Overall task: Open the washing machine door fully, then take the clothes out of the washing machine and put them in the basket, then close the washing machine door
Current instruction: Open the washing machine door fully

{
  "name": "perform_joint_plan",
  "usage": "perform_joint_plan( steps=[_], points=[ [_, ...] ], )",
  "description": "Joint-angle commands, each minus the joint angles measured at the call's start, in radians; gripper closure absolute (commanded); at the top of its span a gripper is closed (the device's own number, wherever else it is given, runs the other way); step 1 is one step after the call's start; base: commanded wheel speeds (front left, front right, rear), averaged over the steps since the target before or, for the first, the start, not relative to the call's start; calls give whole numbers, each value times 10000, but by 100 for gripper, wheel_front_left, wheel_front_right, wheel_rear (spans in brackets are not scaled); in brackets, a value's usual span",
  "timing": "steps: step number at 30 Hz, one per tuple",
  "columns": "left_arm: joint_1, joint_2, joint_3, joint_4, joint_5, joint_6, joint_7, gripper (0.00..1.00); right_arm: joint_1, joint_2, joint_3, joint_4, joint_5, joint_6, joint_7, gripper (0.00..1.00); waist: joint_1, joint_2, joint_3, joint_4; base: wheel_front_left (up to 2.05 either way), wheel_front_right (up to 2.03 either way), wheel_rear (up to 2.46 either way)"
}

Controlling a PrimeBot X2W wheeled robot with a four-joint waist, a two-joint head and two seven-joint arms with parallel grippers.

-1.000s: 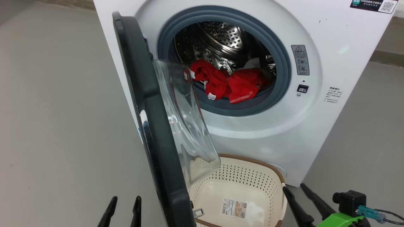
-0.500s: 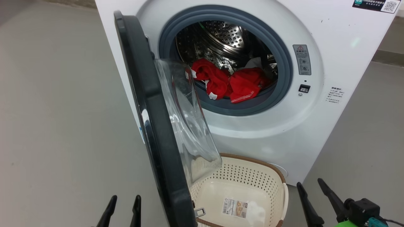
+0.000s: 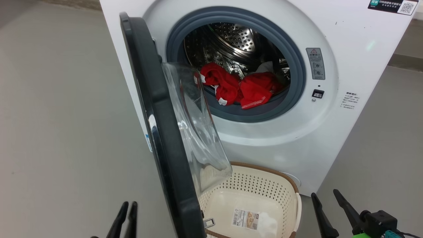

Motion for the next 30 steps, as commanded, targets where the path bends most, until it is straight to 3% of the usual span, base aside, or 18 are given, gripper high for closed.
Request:
perform_joint_plan(
  steps=[1, 10, 13, 18, 25, 30],
  points=[
    [-168, 43, 405, -369, 56, -29, -122, 100, -149, -108, 150, -227, -87, 63, -102, 0, 0, 0, -21, 9, 0, 0, 0],
    [-711, 43, 932, -3322, -312, 246, -122, 100, -108, -42, 142, -244, -101, 63, -103, 0, 0, 0, -166, 73, 0, 0, 0],
    [-829, 43, 586, -4481, -603, 335, -122, 100, -142, -49, 153, -251, -89, 63, -103, 0, 0, 0, -157, 76, 0, 0, 0],
    [-695, 43, -668, -5571, -278, 8, -122, 100, -209, -60, 158, -240, -74, 63, -103, 0, 0, 0, -141, 52, 0, 0, 0],
    [-100, 43, -2929, -5032, 263, -457, -122, 100, -267, -35, 179, -264, -62, 63, -103, 0, 0, 0, -57, 18, 0, 0, 0],
    [125, 43, -3584, -3761, -255, -541, -122, 100, -327, -51, 209, -254, -55, 63, -103, 0, 0, 0, -9, 11, 0, 0, 0]
  ],
)
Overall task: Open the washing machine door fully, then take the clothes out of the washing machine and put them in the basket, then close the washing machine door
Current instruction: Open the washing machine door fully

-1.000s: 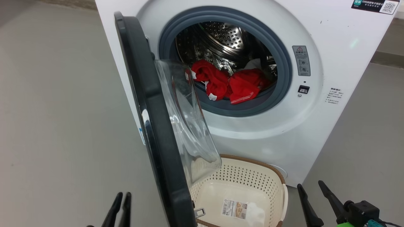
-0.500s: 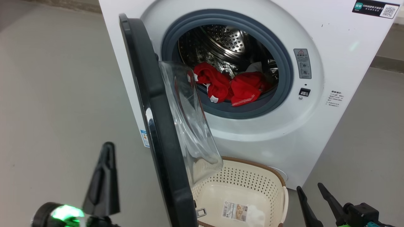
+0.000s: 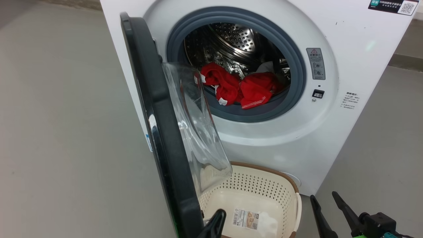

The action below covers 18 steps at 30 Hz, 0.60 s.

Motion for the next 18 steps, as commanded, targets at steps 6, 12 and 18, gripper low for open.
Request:
perform_joint_plan(
  steps=[6, 12, 18],
  points=[
    [-317, -15, 105, 1418, -635, -55, -51, 100, -484, -108, 255, -236, -53, 63, -93, 0, 0, 0, 17, -33, 0, 0, 0],
    [-532, -15, 296, 2321, -832, 24, -51, 100, -475, -108, 274, -253, -48, 63, -93, 0, 0, 0, 5, -23, 0, 0, 0],
    [-600, -15, 602, 2551, -933, 484, -51, 100, -450, -107, 247, -268, -54, 63, -93, 0, 0, 0, -29, 68, 0, 0, 0]
  ],
)
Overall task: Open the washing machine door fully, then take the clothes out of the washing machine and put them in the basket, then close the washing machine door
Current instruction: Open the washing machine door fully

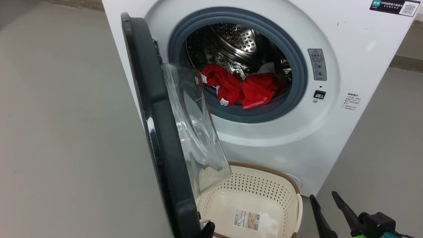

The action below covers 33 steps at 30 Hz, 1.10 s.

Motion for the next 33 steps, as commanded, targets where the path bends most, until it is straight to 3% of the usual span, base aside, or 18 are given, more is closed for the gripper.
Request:
perform_joint_plan(
  steps=[1, 33],
  points=[
    [-396, -11, 470, -143, -102, 233, -55, 100, -433, -104, 219, -263, -58, 63, -93, 0, 0, 0, -18, 35, 0, 0, 0],
    [746, -11, 1818, -1715, 750, 1886, -55, 100, -1235, -368, 1065, 83, 103, 63, -93, 0, 0, 0, 325, 455, 0, 0, 0]
  ],
)
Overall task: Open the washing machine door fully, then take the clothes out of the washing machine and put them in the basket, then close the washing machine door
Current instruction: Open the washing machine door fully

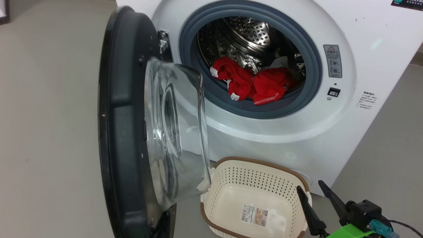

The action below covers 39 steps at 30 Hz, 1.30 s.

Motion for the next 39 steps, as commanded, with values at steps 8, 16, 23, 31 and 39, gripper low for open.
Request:
perform_joint_plan(
  steps=[8, 16, 23, 31, 39],
  points=[
    [77, 10, 877, -340, 356, 217, -63, 100, -409, -80, 291, -180, 47, 63, -93, 0, 0, 0, -46, 6, 0, 0, 0],
    [185, 10, 1226, -378, 513, 235, -63, 100, -408, -60, 275, -200, 53, 63, -93, 0, 0, 0, -26, 14, 0, 0, 0],
    [168, 10, 1777, -508, 565, 372, -63, 100, -387, -59, 192, -215, 43, 63, -93, 0, 0, 0, 2, 22, 0, 0, 0],
    [180, 10, 2397, -522, 589, 460, -63, 100, -396, -49, 160, -258, 29, 63, -93, 0, 0, 0, 8, 27, 0, 0, 0],
    [136, 10, 2926, -519, 542, 540, -63, 100, -409, -48, 165, -282, 54, 63, -93, 0, 0, 0, -14, 17, 0, 0, 0]
  ],
)
